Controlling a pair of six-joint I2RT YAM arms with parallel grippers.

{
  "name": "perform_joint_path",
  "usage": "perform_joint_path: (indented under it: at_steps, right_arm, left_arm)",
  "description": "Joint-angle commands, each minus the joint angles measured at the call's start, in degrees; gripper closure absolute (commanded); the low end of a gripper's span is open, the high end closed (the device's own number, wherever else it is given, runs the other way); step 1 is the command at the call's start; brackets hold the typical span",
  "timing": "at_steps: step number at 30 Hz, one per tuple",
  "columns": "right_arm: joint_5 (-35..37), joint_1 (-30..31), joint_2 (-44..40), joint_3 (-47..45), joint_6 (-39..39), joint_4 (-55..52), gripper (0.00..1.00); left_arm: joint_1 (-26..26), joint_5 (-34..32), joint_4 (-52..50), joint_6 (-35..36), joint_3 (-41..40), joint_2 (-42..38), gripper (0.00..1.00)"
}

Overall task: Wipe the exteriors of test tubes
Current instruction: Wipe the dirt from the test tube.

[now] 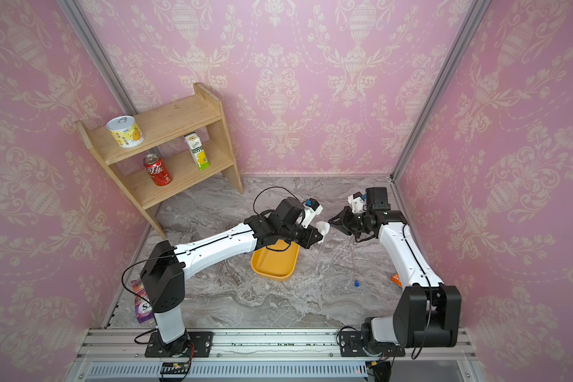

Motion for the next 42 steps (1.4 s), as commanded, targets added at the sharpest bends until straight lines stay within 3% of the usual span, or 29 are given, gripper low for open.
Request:
perform_joint_path:
  at_steps: [1, 12, 29, 42]
  right_arm:
    - [-0.61, 0.31, -0.78, 1.26, -1.51, -1.47, 0.92]
    - [-0.01, 0.33, 0.02, 3.93, -1.43, -1.82, 0.93]
    - [0.40, 0.31, 2.16, 6.14, -1.78, -2.25, 0.93]
    - [0.18, 0.31, 1.03, 5.71, -2.47, -3.30, 0.93]
  left_arm:
    - [0.33, 2.36, 0.19, 1.18, -0.53, -0.60, 0.92]
    - [-0.24, 4.22, 1.40, 0.29, -4.42, -2.46, 0.92]
    - [-2.61, 6.44, 7.13, -1.74, -15.81, -11.62, 0.92]
    - [-2.67, 5.67, 3.42, 0.64, -8.02, -6.37, 0.92]
